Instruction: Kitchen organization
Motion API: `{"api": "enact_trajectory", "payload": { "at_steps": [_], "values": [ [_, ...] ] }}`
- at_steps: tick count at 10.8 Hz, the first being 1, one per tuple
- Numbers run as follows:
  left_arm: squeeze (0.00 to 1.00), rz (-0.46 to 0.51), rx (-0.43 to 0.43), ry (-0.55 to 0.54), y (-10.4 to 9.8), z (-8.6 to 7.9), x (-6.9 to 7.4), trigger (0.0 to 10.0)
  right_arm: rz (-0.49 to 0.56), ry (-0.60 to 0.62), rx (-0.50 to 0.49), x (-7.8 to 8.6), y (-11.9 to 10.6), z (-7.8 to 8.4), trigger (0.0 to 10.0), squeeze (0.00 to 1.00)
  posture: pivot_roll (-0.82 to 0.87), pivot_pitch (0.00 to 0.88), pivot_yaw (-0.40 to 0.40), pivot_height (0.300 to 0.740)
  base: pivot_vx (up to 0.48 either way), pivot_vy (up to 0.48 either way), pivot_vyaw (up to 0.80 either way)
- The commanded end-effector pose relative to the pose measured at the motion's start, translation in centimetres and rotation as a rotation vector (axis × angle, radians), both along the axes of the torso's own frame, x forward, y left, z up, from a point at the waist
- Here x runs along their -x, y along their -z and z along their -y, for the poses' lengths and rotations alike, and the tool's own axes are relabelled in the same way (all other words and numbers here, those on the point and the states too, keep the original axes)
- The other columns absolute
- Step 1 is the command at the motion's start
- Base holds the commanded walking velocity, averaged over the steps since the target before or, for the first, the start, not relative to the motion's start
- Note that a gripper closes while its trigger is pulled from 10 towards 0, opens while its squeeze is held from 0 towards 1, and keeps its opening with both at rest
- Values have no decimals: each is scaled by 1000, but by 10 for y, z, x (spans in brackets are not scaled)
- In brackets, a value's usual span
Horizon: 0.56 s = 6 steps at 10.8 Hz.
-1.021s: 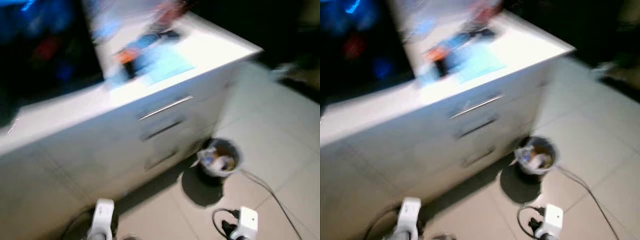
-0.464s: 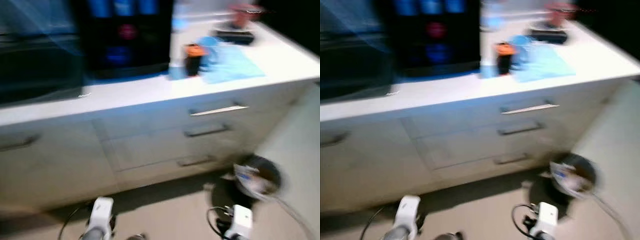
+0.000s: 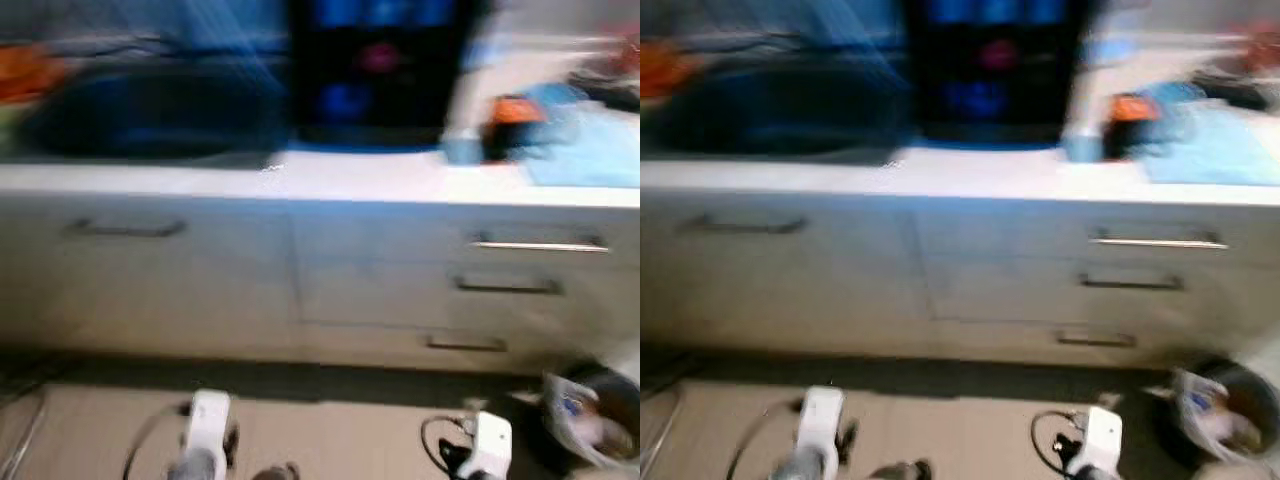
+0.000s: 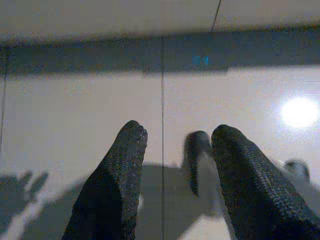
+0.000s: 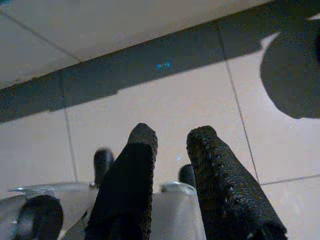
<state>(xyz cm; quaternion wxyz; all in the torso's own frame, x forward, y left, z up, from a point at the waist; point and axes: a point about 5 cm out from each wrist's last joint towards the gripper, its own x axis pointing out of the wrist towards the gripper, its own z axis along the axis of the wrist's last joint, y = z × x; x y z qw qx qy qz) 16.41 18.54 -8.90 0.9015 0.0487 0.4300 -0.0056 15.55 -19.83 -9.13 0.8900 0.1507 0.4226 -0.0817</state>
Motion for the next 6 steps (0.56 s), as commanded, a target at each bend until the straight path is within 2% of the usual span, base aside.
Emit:
{"api": "enact_trajectory", "payload": {
  "at_steps": [1,6],
  "values": [
    [0,6,-14,0,-2,-4,-4,10000,-7,3,-7,0,1,-4,10000,0,6,88,10,740,0,0,800],
    [0,-3,-9,-20,-1,-5,-3,10000,-2,18,-21,0,1,-5,10000,0,15,87,10,740,0,0,0]
  ]
}}
